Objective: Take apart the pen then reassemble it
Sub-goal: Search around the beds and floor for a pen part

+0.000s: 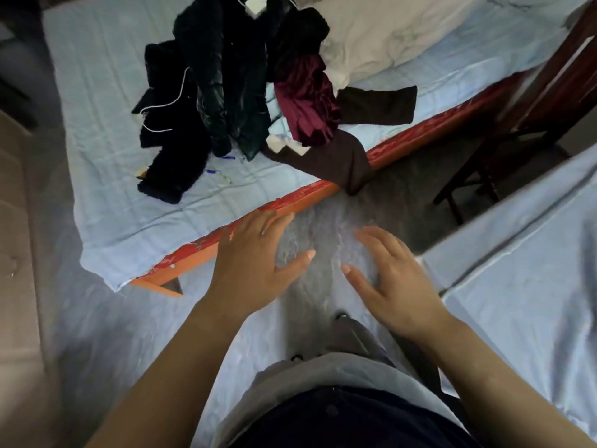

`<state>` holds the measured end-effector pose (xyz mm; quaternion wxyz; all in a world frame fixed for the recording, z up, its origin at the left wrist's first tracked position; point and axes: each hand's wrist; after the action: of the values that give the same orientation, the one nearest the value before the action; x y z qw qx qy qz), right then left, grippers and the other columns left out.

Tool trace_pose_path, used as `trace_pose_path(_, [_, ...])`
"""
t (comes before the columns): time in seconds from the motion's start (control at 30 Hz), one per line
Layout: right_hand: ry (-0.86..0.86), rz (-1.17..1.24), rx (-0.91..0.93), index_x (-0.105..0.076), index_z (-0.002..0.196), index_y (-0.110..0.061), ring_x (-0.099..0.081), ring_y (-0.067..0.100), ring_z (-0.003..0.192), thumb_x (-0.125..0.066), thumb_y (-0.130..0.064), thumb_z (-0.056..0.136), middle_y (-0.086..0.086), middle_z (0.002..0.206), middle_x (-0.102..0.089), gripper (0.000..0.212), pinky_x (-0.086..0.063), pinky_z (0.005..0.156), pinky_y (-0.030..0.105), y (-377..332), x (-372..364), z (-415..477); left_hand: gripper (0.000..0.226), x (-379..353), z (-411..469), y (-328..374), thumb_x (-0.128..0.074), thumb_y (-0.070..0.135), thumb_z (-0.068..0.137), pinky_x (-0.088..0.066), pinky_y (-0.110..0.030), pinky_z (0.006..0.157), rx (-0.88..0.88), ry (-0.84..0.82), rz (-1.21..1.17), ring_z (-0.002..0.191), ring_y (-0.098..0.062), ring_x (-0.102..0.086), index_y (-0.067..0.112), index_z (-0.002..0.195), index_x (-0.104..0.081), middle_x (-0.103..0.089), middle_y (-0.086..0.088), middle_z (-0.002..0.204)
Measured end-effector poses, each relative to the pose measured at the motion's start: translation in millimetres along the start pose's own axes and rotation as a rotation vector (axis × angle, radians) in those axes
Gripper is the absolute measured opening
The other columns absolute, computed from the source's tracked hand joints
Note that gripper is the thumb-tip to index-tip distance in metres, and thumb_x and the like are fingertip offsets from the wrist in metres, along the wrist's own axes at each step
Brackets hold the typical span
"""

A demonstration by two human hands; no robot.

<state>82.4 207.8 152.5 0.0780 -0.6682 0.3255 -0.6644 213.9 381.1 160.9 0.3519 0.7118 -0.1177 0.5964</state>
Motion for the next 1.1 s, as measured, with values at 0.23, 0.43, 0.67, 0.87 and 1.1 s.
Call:
trace_pose_path(0.23, [0.018, 0.039, -0.058, -0.032, 0.133, -0.03, -0.032, 0.022, 0.135, -0.029, -0.065, 0.083, -0.001, 0.147, -0.036, 0.062, -0.035, 0.109, 0.047, 9.6, -0.6, 80.6, 0.067, -4.5, 81.3, -18.3, -0.033, 0.07, 0.079, -0.031, -0.056, 0.107, 0.026, -0.056, -0.011, 0.133, -0.02, -0.036, 0.031, 0.133, -0.036, -0.044, 0.002, 0.142])
trace_pose_path(0.43, [0.043, 0.053, -0.075, -0.034, 0.134, -0.028, -0.032, 0.022, 0.135, -0.03, -0.065, 0.081, 0.0, 0.148, -0.035, 0.064, -0.034, 0.108, 0.046, 40.0, 30.5, 189.0, 0.07, -5.0, 183.6, -22.2, -0.032, 0.073, 0.078, -0.029, -0.057, 0.108, 0.021, -0.133, 0.022, 0.136, -0.02, -0.031, 0.033, 0.135, -0.036, -0.04, 0.001, 0.146])
trace_pose_path(0.67, [0.121, 0.029, -0.108, -0.032, 0.136, -0.027, -0.026, 0.017, 0.136, -0.034, -0.061, 0.083, -0.001, 0.149, -0.033, 0.063, -0.03, 0.109, 0.043, 89.6, 87.7, 285.6, 0.075, 6.9, 308.3, -0.7, -0.03, 0.072, 0.075, -0.033, -0.052, 0.106, -0.09, -0.128, 0.045, 0.134, -0.019, -0.034, 0.029, 0.136, -0.039, -0.043, 0.001, 0.144])
trace_pose_path(0.87, [0.2, 0.075, -0.294, -0.034, 0.136, -0.025, -0.03, 0.021, 0.136, -0.031, -0.062, 0.081, 0.0, 0.148, -0.034, 0.066, -0.03, 0.111, 0.044, 143.3, 130.0, 327.8, 0.069, -8.5, 424.6, 56.9, -0.035, 0.068, 0.08, -0.029, -0.055, 0.109, -0.257, -0.217, 0.053, 0.136, -0.018, -0.029, 0.029, 0.137, -0.035, -0.039, 0.001, 0.146])
trace_pose_path(1.1, [0.371, 0.109, -0.571, -0.034, 0.137, -0.022, -0.028, 0.021, 0.137, -0.036, -0.059, 0.082, 0.001, 0.148, -0.034, 0.065, -0.029, 0.113, 0.044, 223.5, 191.0, 380.4, 0.076, -39.4, 577.3, 160.2, -0.028, 0.071, 0.075, -0.034, -0.055, 0.106, -0.594, -0.324, 0.045, 0.132, -0.02, -0.036, 0.025, 0.135, -0.04, -0.044, -0.002, 0.141])
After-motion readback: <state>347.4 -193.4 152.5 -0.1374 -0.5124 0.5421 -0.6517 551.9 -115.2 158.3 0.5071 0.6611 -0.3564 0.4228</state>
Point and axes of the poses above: each hand's wrist, its own z-axis towards the middle knuckle, its own x-axis out of the back of the hand, y = z × x
